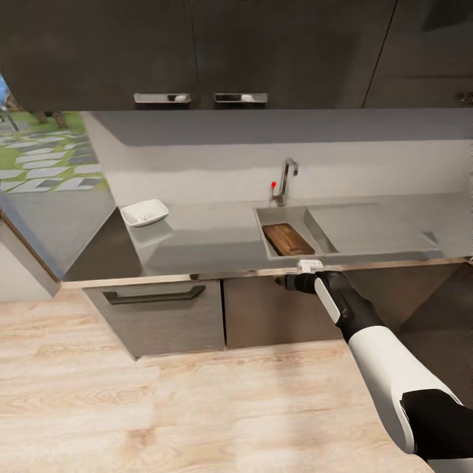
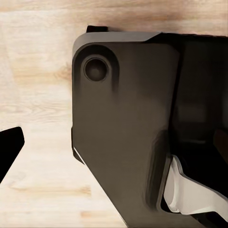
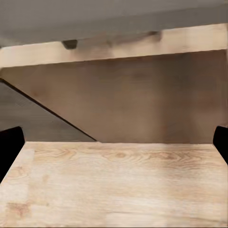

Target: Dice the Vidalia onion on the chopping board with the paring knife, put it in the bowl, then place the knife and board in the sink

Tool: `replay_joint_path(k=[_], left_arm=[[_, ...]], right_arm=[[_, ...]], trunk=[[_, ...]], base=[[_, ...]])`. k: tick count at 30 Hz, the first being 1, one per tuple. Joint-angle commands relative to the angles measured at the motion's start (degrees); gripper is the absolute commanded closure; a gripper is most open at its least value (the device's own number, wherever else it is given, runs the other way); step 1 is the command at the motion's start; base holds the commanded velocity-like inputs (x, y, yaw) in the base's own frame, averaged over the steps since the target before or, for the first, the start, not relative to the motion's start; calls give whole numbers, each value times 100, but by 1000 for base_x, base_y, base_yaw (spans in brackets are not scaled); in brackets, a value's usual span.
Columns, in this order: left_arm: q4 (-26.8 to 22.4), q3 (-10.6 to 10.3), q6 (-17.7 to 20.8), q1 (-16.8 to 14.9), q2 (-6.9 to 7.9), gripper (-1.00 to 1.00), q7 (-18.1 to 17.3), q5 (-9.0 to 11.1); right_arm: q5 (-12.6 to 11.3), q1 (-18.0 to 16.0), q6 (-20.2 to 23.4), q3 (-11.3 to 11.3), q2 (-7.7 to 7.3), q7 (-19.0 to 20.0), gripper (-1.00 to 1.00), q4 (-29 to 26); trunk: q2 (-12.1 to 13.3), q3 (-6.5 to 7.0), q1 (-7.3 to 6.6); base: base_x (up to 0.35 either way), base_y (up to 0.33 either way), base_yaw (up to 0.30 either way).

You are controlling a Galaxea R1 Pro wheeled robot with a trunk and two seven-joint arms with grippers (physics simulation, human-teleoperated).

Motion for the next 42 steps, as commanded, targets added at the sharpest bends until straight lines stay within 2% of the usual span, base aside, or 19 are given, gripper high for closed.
replay_joint_path(k=[1, 5, 7, 9, 13, 16, 17, 19, 20, 21, 24, 25, 27, 30, 32, 33, 35, 38, 42], left_arm=[[24, -48, -41, -11, -6, -100, 9, 38], [18, -37, -41, -10, -6, -100, 21, 35], [8, -32, -41, -9, -6, -100, 17, 30], [-23, -31, -41, -7, -4, -100, 16, 27], [-300, -25, -35, -3, 70, -100, 27, 19], [-594, -23, -33, -2, 156, -100, 32, 11], [-824, -22, -32, -2, 232, -100, 32, 9], [-1022, -22, -32, -2, 296, -100, 32, 9], [-1162, -22, -32, -2, 335, -100, 32, 7], [-1430, -22, -35, -2, 392, -100, 35, 2], [-1650, -22, -39, -2, 474, -100, 36, 0], [-1694, -26, -45, -2, 515, -100, 40, -1], [-1692, -29, -47, -2, 538, -100, 39, -1], [-1672, -31, -49, -2, 573, -100, 40, -1], [-1652, -32, -53, -2, 605, -100, 41, -1], [-1630, -31, -253, -2, 689, -100, 41, -1], [-1557, -31, -468, -2, 729, -100, 49, -1], [-1429, -39, -594, -2, 745, -100, 52, -1], [-1179, -62, -603, -2, 748, -100, 49, -8]], right_arm=[[-22, -4, 18, 20, -6, -5, -100, 6], [-4, -4, -14, 20, -16, -5, -100, 92], [1, 4, -99, 20, -41, 0, -100, 368], [20, 18, -481, 20, -58, 3, -100, 785], [346, 48, -2117, 27, -62, 13, -100, 2213], [671, 82, -3756, 28, -55, 26, -100, 3606], [774, 390, -4730, 28, -55, 23, -100, 3981], [821, 938, -5242, 28, -54, 26, -100, 4124], [828, 1057, -5329, 28, -52, 27, -100, 4144], [844, 1491, -5737, 28, -28, 29, -100, 4191], [856, 2252, -6729, 32, 34, 37, -100, 4219], [860, 3016, -7516, 29, 96, 33, -100, 4229], [858, 3330, -7734, 24, 111, 26, -100, 4231], [848, 3496, -7847, 21, 132, 11, -100, 4229], [842, 3531, -7866, 18, 138, -11, -100, 4226], [839, 3549, -7875, 7, 128, -29, -100, 4224], [828, 3553, -7877, -2, 119, -46, -100, 4219], [802, 3555, -7878, -10, 123, -321, -100, 4205], [438, 3555, -7878, -31, 126, -454, -100, 4198]], trunk=[[-12, -11, 0], [-12, -11, 0], [-12, -11, 0], [-12, -11, 0], [-12, -11, 0], [-12, -11, 0], [-12, -11, 0], [-12, -11, 0], [-12, -11, 0], [-12, -11, 0], [-12, -11, 0], [-12, -11, 0], [-12, -11, 0], [-12, -11, 0], [-12, -11, 0], [-12, -11, 0], [-12, -11, 0], [-12, -11, 0], [-12, 14, 0]], base=[[-328, 0, 0], [-200, 0, 0], [-33, 0, 0], [-13, 0, 0], [-4, 0, 0], [0, 0, 0], [0, 0, 0], [0, 0, 0], [0, 0, 0], [0, 0, 0], [0, 0, 0], [0, 0, 0], [0, 0, 0], [0, 0, 0], [0, 0, 0], [0, 0, 0], [0, 0, 0], [0, 0, 0], [0, 0, 0]])
